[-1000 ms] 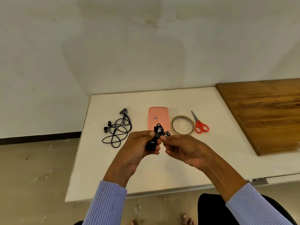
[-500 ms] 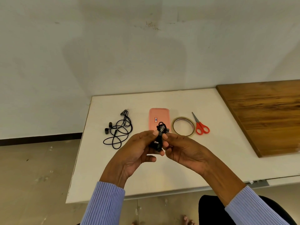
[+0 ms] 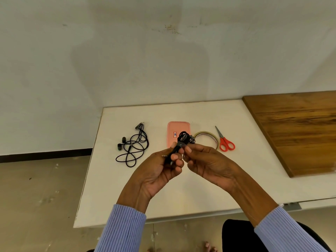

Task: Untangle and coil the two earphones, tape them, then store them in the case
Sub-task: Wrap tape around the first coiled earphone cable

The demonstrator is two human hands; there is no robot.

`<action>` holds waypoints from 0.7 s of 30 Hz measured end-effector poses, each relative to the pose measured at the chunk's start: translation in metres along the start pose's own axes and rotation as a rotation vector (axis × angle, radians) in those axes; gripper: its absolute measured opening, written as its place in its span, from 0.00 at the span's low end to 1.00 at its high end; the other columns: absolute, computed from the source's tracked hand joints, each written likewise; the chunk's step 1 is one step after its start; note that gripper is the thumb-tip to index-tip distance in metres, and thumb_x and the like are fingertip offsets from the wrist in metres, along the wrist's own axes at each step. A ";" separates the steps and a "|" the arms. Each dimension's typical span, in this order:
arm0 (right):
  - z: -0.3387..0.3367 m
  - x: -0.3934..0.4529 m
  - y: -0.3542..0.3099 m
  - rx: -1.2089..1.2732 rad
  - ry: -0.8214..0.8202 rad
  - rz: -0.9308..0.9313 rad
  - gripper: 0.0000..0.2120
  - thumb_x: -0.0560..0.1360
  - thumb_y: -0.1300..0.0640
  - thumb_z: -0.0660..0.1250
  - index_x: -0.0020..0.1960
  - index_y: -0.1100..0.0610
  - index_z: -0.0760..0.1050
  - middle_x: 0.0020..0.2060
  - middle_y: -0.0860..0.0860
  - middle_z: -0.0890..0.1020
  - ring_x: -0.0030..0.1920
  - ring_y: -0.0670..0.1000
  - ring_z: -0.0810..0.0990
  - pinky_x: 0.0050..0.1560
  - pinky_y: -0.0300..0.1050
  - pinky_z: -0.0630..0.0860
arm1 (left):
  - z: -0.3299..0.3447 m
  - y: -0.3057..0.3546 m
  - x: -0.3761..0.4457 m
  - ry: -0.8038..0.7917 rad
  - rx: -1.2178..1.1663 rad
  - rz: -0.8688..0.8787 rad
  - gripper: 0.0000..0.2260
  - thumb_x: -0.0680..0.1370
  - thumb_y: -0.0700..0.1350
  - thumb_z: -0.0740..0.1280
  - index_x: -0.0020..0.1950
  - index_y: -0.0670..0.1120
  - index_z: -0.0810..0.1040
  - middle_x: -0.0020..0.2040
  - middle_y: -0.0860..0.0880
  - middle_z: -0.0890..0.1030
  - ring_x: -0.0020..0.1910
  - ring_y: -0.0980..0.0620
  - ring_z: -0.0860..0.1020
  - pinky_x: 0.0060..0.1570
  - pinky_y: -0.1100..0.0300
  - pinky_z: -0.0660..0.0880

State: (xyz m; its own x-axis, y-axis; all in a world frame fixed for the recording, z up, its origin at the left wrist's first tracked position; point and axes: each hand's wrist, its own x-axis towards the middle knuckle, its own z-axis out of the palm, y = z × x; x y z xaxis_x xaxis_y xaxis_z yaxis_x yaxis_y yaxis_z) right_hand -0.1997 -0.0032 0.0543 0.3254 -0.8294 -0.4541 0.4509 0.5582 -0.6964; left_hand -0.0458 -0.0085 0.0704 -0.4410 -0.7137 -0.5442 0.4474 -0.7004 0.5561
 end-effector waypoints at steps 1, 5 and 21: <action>0.001 0.000 0.001 0.005 -0.007 -0.004 0.12 0.66 0.61 0.70 0.49 0.61 0.81 0.39 0.51 0.81 0.39 0.44 0.79 0.36 0.34 0.77 | 0.000 0.000 -0.001 -0.013 -0.006 -0.008 0.13 0.80 0.45 0.57 0.39 0.41 0.74 0.24 0.52 0.69 0.23 0.58 0.71 0.22 0.67 0.70; 0.003 0.000 0.002 -0.004 -0.026 0.002 0.15 0.64 0.58 0.72 0.50 0.61 0.80 0.36 0.50 0.81 0.38 0.44 0.76 0.36 0.33 0.76 | 0.001 0.001 -0.005 -0.015 0.155 -0.037 0.14 0.81 0.44 0.56 0.38 0.43 0.74 0.23 0.53 0.70 0.22 0.57 0.72 0.21 0.67 0.69; 0.001 -0.001 -0.001 -0.185 0.210 0.028 0.06 0.69 0.63 0.70 0.45 0.60 0.83 0.33 0.50 0.81 0.35 0.45 0.76 0.37 0.35 0.78 | -0.015 -0.001 0.001 0.212 0.544 0.265 0.07 0.73 0.42 0.70 0.43 0.38 0.82 0.39 0.42 0.85 0.38 0.48 0.84 0.35 0.61 0.80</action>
State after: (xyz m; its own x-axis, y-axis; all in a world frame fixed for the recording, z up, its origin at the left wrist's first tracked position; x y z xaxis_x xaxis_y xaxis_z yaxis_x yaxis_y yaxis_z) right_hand -0.1995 -0.0030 0.0565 0.1474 -0.8108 -0.5665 0.2789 0.5836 -0.7627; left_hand -0.0354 -0.0081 0.0599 -0.1811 -0.8865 -0.4259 0.0369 -0.4389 0.8978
